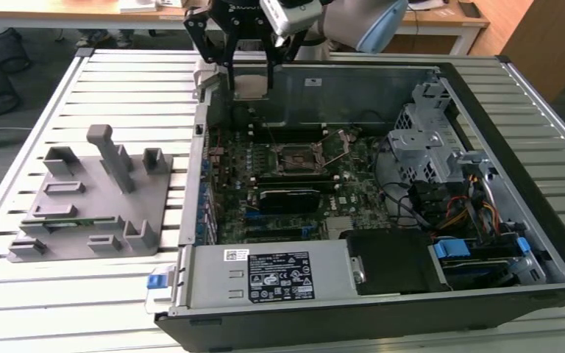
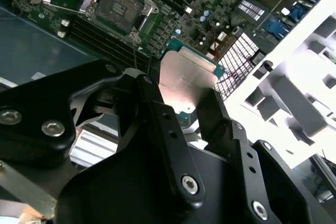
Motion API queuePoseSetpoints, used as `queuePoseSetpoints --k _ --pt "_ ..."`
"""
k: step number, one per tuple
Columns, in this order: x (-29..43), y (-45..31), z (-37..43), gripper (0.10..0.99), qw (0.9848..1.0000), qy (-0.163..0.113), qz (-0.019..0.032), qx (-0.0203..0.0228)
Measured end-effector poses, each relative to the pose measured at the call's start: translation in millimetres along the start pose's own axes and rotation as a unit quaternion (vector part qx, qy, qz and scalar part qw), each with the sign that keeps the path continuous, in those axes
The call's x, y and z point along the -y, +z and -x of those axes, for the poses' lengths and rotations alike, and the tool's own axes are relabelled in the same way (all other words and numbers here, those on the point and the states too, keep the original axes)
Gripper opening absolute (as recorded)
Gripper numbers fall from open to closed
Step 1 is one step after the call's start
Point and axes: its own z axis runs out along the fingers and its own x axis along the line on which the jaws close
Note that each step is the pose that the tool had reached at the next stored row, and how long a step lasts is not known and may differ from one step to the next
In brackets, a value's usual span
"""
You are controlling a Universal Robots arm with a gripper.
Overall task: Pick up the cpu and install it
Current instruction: 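Pick up the cpu and move it towards the insertion slot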
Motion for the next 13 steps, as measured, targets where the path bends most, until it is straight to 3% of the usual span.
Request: queuePoseSetpoints --k 13 --pt "-10.5 3.1 28.6 0.525 1.0000 -0.001 0.0000 0.0000"
